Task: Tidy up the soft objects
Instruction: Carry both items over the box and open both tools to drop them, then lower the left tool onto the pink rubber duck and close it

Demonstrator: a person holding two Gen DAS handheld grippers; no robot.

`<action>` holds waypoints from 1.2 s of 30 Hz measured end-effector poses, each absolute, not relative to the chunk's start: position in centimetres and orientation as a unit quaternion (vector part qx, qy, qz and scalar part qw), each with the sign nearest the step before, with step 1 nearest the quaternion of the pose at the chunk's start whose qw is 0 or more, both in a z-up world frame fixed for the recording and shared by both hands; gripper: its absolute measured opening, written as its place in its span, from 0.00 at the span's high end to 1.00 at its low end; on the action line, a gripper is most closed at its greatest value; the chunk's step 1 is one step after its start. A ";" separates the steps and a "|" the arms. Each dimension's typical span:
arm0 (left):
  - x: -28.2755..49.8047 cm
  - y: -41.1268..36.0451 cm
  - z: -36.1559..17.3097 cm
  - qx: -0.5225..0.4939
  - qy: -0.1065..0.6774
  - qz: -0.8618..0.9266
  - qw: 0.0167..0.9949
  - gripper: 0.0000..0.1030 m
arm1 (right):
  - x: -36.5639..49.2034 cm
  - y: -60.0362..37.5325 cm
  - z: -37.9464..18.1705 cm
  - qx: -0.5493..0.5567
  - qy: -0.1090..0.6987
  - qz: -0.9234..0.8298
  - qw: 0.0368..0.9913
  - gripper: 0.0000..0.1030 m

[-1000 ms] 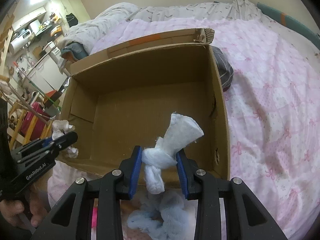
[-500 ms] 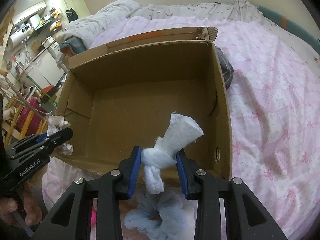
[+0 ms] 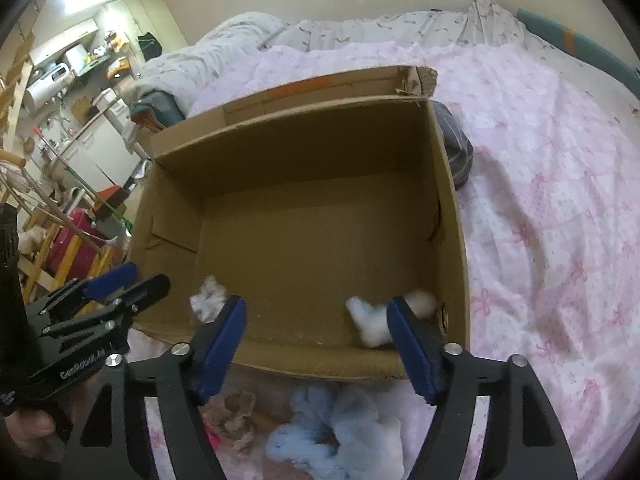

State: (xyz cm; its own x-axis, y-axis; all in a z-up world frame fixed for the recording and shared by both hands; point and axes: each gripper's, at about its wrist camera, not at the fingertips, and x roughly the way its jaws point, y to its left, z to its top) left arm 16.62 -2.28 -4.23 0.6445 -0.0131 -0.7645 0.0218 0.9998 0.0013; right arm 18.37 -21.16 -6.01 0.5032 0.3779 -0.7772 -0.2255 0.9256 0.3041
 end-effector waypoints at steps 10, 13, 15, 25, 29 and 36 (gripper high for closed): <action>16.6 -1.8 -3.5 -0.012 0.414 -0.011 0.910 0.30 | 17.4 -21.9 -4.2 0.089 0.409 0.162 0.894 0.00; 16.6 -1.7 -3.3 -0.017 0.414 -0.009 0.910 0.30 | 17.4 -21.9 -4.4 0.088 0.408 0.157 0.895 0.00; 16.5 -1.5 -3.2 -0.020 0.412 -0.005 0.911 0.30 | 17.2 -21.7 -4.3 0.080 0.395 0.157 0.901 0.00; 15.7 -0.7 -2.3 -0.028 0.404 0.017 0.914 0.30 | 16.6 -21.2 -3.8 0.061 0.386 0.164 0.906 0.00; 15.0 -0.6 -1.7 -0.020 0.398 0.027 0.917 0.30 | 16.0 -21.3 -3.5 0.060 0.387 0.146 0.908 0.00; 12.0 -0.6 0.1 0.000 0.361 0.045 0.932 0.30 | 14.3 -21.4 -3.3 0.057 0.408 0.126 0.902 0.00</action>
